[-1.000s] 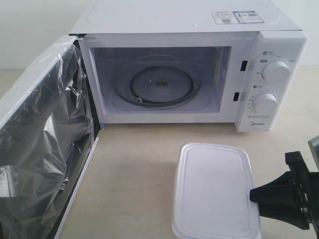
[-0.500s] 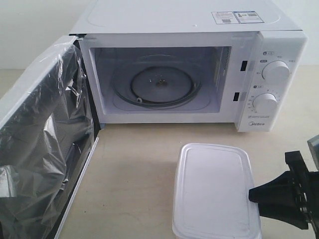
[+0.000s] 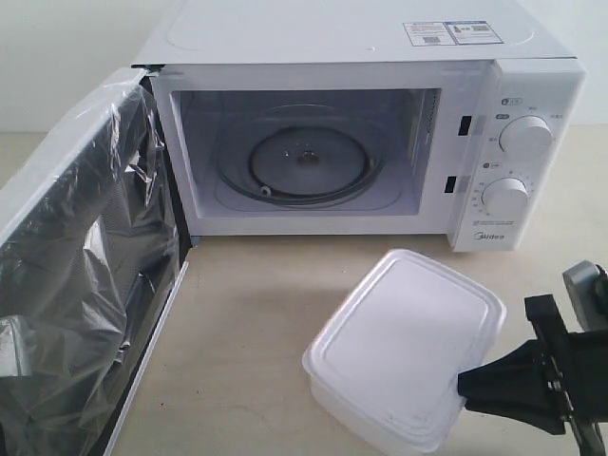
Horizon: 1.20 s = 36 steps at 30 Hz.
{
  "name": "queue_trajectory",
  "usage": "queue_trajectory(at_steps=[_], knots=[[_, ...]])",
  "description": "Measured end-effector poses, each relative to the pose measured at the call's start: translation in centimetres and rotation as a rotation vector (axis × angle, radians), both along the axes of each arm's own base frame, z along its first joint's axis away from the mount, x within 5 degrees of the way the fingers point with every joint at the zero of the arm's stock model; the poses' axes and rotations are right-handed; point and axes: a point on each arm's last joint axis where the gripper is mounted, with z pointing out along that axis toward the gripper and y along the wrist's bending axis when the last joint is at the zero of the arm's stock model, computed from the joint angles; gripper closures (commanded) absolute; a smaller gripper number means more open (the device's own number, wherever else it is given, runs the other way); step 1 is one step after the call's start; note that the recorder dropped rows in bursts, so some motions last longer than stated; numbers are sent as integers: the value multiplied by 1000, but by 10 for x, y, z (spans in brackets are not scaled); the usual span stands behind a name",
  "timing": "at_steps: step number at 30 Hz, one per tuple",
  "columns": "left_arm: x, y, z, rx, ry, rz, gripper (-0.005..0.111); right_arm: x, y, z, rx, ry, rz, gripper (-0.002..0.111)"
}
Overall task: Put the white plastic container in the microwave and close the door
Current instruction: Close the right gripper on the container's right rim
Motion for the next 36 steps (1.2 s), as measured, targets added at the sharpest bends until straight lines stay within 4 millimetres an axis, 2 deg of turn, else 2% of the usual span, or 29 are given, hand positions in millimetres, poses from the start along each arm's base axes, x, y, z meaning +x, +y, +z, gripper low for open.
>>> queue_trajectory(at_steps=[7,8,11,12,24,27,31,36], knots=[[0,0,0,0,0,0,102,2,0,0,-6,-28,-7,106],[0,0,0,0,0,0,102,2,-1,0,-8,-30,-11,100],[0,0,0,0,0,0,102,4,-1,0,-8,-37,-28,67],[0,0,0,0,0,0,102,4,-1,0,-6,-37,-34,62],[0,0,0,0,0,0,102,15,-5,0,-35,-109,-139,64],[0,0,0,0,0,0,102,17,-6,-1,-50,-122,-159,70],[0,0,0,0,0,0,102,18,-7,0,-54,-139,-164,84],[0,0,0,0,0,0,102,19,-7,0,-57,-148,-163,85]])
